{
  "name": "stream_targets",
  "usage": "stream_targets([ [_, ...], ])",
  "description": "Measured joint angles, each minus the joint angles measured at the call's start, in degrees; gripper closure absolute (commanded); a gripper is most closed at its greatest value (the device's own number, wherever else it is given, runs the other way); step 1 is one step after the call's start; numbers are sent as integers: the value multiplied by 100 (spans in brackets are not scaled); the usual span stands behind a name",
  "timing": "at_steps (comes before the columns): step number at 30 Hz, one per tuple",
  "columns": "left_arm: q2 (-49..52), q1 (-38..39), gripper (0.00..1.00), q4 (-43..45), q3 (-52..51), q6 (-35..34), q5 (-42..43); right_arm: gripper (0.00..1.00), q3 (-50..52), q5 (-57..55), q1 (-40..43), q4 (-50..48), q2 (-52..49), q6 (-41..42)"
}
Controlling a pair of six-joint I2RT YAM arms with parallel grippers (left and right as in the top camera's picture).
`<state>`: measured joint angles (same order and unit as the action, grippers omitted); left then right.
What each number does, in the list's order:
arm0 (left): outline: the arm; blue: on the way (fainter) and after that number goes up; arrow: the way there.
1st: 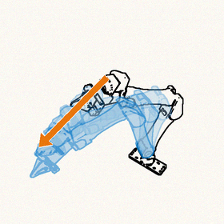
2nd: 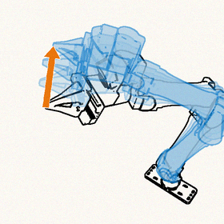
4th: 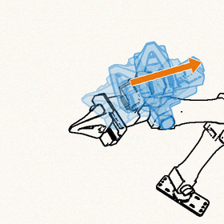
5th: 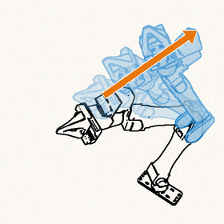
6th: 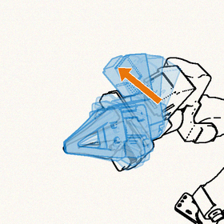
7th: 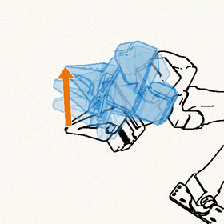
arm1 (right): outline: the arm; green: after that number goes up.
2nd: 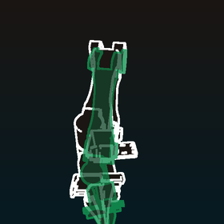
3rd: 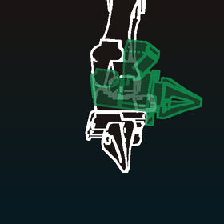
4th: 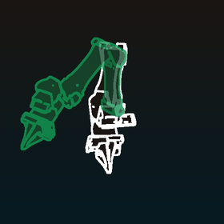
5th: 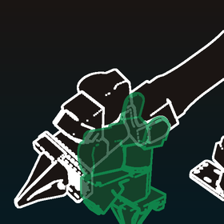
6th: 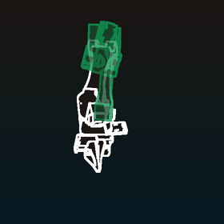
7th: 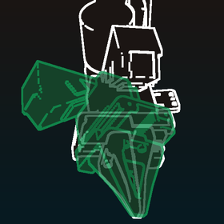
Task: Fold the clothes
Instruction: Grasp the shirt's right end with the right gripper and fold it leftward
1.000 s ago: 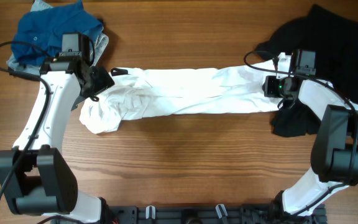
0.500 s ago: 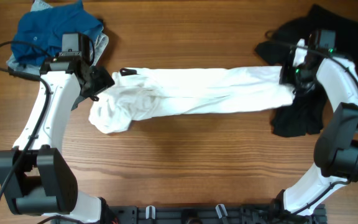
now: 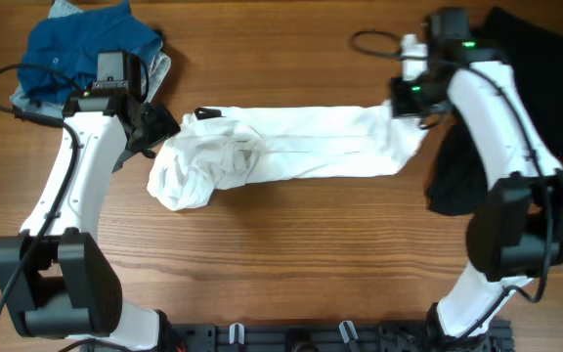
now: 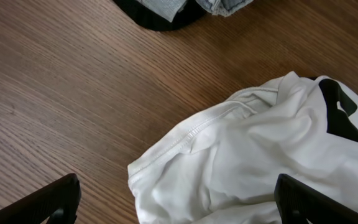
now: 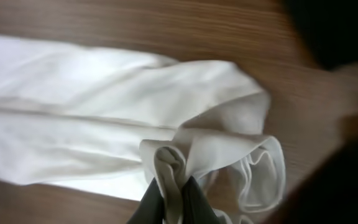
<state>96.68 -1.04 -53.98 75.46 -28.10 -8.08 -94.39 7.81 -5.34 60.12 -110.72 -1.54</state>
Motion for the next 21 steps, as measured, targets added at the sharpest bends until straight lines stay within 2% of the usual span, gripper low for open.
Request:
stream_targets([
  [4, 0, 0, 0, 17, 0, 0, 0, 96, -15, 13, -603, -39, -284, 70],
  [6, 0, 0, 0, 17, 0, 0, 2, 96, -15, 37, -1025, -114, -785, 181],
  [13, 0, 0, 0, 20, 0, 0, 0, 96, -17, 376, -1517, -337, -822, 306],
  [15, 0, 0, 0, 20, 0, 0, 2, 93, -17, 459, -1613, -339, -822, 321],
  [16, 0, 0, 0, 20, 0, 0, 2, 80, -17, 514, -1648, -345, -822, 326],
  [17, 0, 0, 0, 22, 0, 0, 7, 58, -17, 555, -1672, -365, -822, 330],
  [19, 0, 0, 0, 42, 0, 0, 48, 28, -17, 662, -1714, -479, -822, 378],
  [21, 0, 0, 0, 61, 0, 0, 68, 20, -17, 855, -1751, -601, -822, 407],
])
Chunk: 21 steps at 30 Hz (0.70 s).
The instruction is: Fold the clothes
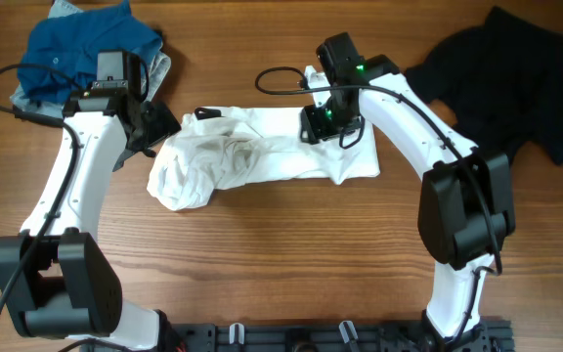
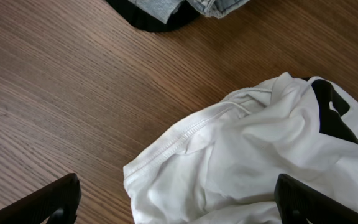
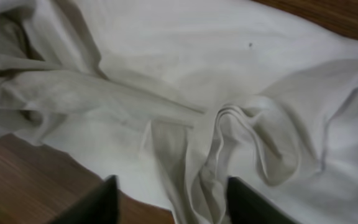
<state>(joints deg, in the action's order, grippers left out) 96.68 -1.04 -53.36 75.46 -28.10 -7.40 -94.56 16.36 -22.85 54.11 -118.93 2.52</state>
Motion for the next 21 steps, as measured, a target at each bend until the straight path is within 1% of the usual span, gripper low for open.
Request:
stream_targets([
  [2, 0, 0, 0, 0, 0, 0, 2, 17, 0, 212, -11, -13, 0, 26],
  [7, 0, 0, 0, 2, 0, 0, 2, 16, 0, 315, -11, 42, 7, 72],
  [10, 0, 0, 0, 9, 0, 0, 2, 23, 0, -133, -11, 177, 11, 278],
  [13, 0, 0, 0, 24, 0, 0, 2, 27, 24, -597, -11, 144, 15, 490],
  [17, 0, 0, 0, 24, 0, 0, 4, 31, 186, -988, -11, -48, 24, 780],
  [20, 0, 0, 0, 24, 0, 0, 2, 31, 236, -1152, -11, -164, 24, 866],
  [21, 0, 0, 0, 24, 0, 0, 4, 33, 240, -1217, -11, -168, 24, 940],
])
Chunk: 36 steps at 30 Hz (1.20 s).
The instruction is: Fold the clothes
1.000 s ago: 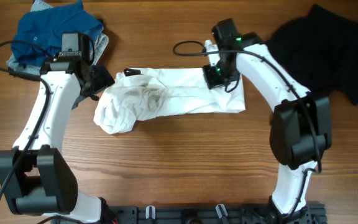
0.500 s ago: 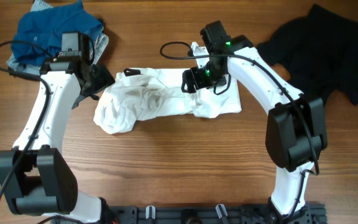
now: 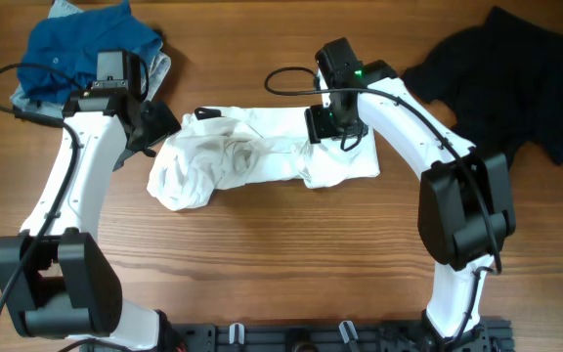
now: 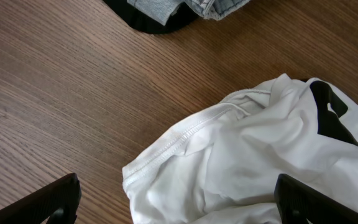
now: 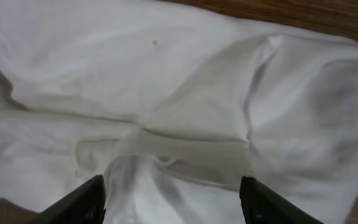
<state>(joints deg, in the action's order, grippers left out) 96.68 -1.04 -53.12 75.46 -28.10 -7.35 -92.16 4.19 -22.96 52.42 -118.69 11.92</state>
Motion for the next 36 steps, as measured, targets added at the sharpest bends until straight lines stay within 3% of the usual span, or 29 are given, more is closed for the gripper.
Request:
stream_targets([
  [8, 0, 0, 0, 31, 0, 0, 15, 36, -4, -540, 0, -142, 7, 118],
  [14, 0, 0, 0, 85, 0, 0, 17, 46, -24, -529, 0, 0, 9, 192],
  [21, 0, 0, 0, 83, 0, 0, 17, 78, -22, -483, -13, -245, 2, 417],
  [26, 0, 0, 0, 85, 0, 0, 17, 75, -22, -422, -13, -319, 2, 457],
  [27, 0, 0, 0, 85, 0, 0, 17, 68, -24, -422, -15, -306, 2, 461],
  [29, 0, 0, 0, 85, 0, 0, 17, 66, -22, -448, -15, -210, 2, 538],
  [36, 0, 0, 0, 83, 0, 0, 17, 66, -24, -603, -15, -129, -114, 933],
])
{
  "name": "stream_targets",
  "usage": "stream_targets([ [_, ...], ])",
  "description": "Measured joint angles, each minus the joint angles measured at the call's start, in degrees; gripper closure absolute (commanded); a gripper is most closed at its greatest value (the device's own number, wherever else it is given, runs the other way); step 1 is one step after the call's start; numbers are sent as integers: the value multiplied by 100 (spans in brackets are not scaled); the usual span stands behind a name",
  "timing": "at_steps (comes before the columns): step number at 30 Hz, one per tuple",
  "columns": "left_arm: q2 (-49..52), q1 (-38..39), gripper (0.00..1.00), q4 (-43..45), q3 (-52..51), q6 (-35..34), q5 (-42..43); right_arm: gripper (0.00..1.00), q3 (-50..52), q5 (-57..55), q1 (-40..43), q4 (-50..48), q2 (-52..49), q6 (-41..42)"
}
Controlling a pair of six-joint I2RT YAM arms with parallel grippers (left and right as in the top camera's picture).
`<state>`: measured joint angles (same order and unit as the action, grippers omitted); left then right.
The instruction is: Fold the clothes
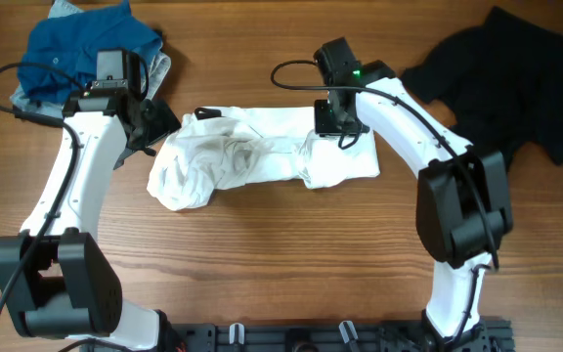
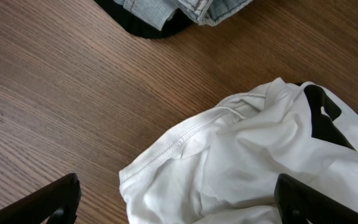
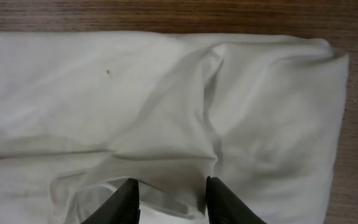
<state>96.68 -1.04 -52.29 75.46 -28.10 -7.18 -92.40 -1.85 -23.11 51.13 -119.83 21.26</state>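
A white garment (image 1: 262, 156) lies across the middle of the table, its right end doubled back over itself and its left end bunched. My right gripper (image 1: 338, 125) is pressed onto the folded right part. In the right wrist view that gripper (image 3: 168, 202) is open, its jaws partly drawn in, with a fold of white cloth (image 3: 166, 124) between the fingers. My left gripper (image 1: 159, 125) hovers by the garment's upper left corner. The left wrist view shows that gripper (image 2: 176, 202) wide open above the bunched hem (image 2: 185, 140), holding nothing.
A pile of blue clothes and denim (image 1: 86, 44) sits at the far left corner, its edge (image 2: 166, 12) just beyond my left gripper. A black garment (image 1: 501, 68) is spread at the far right. The wooden table (image 1: 291, 254) stretches toward the front edge.
My right gripper's fingers stand much closer together than before, over the folded right end of the white garment, and it has shifted slightly right. The left arm has barely moved.
First my right gripper was shut on the white garment's right end, with the garment stretched long toward the black one. Then that end lay folded over the middle and the gripper was open on it. It stayed wide open there, and now its jaws are narrower.
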Motion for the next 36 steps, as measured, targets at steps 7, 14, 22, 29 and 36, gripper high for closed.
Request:
stream_targets([
  [7, 0, 0, 0, 2, 0, 0, 0, 96, 2, -17, 0, -107, -254, 229],
  [14, 0, 0, 0, 0, 0, 0, 2, 96, 2, 48, 0, -789, -254, 101],
  [22, 0, 0, 0, 4, 0, 0, 2, 95, 2, 483, -4, -1740, -254, -730],
  [29, 0, 0, 0, 4, 0, 0, 4, 18, 2, 1292, -114, -2074, -254, -1648],
  [36, 0, 0, 0, -313, 0, 2, 142, 1, 0, 1567, -28, -1239, 160, -1775],
])
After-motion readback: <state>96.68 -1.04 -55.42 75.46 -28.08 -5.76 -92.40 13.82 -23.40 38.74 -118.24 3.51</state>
